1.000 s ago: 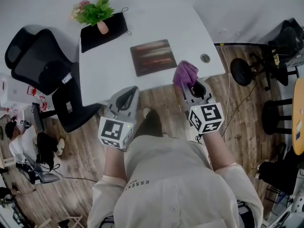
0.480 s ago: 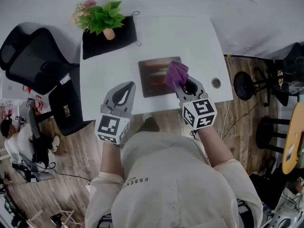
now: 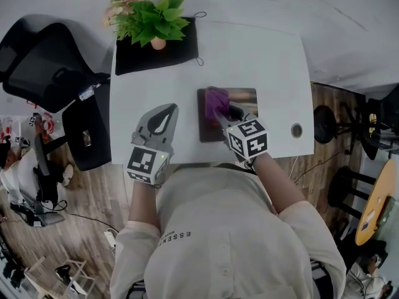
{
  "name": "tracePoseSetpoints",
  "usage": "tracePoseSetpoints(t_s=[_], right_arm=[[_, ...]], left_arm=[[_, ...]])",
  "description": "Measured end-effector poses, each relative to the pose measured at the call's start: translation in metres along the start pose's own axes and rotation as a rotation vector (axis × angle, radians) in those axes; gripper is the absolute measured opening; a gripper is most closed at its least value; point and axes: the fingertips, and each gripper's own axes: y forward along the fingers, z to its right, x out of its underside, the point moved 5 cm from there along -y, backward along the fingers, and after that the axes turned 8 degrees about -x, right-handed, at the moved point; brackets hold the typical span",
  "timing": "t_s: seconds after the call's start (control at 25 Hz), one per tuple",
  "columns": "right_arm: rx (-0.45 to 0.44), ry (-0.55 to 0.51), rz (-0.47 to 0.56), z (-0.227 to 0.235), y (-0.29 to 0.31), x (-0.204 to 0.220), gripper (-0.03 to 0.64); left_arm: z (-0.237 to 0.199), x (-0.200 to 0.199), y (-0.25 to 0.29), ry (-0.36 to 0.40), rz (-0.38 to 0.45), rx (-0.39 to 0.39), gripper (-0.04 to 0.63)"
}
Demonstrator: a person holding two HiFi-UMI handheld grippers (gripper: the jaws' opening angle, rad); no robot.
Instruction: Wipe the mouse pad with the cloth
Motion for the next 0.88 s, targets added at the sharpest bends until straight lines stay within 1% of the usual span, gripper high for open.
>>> tracePoseSetpoints(t_s=[0.12, 0.28, 0.44, 0.6, 0.76, 0.88], right_arm=[[-0.043, 0.020, -0.065, 0.005, 0.026, 0.003, 0.091], [-0.112, 0.054, -0.152, 0.007, 0.053, 0.011, 0.092], [-0.173, 0.086, -0.223, 0.011, 0.074, 0.020, 0.092], [-0.217, 0.112, -0.259, 0.016, 0.089, 0.024, 0.092], [-0.234, 0.123, -0.284, 0.026, 0.096, 0.028, 0.092], [-0.240, 0.165, -0.288, 0.036, 0.098, 0.032, 0.092]], left_arm=[[-0.011, 0.004, 0.002, 0.000, -0.003, -0.029, 0.002], [-0.012, 0.000, 0.002, 0.014, 0.014, -0.052, 0.002], [-0.008, 0.002, 0.004, 0.024, -0.011, -0.082, 0.002], [-0.004, 0.006, 0.006, -0.001, -0.043, -0.126, 0.002], [-0.001, 0.013, 0.014, -0.008, -0.065, -0.146, 0.002], [0.002, 0.016, 0.020, -0.017, -0.083, -0.152, 0.002]])
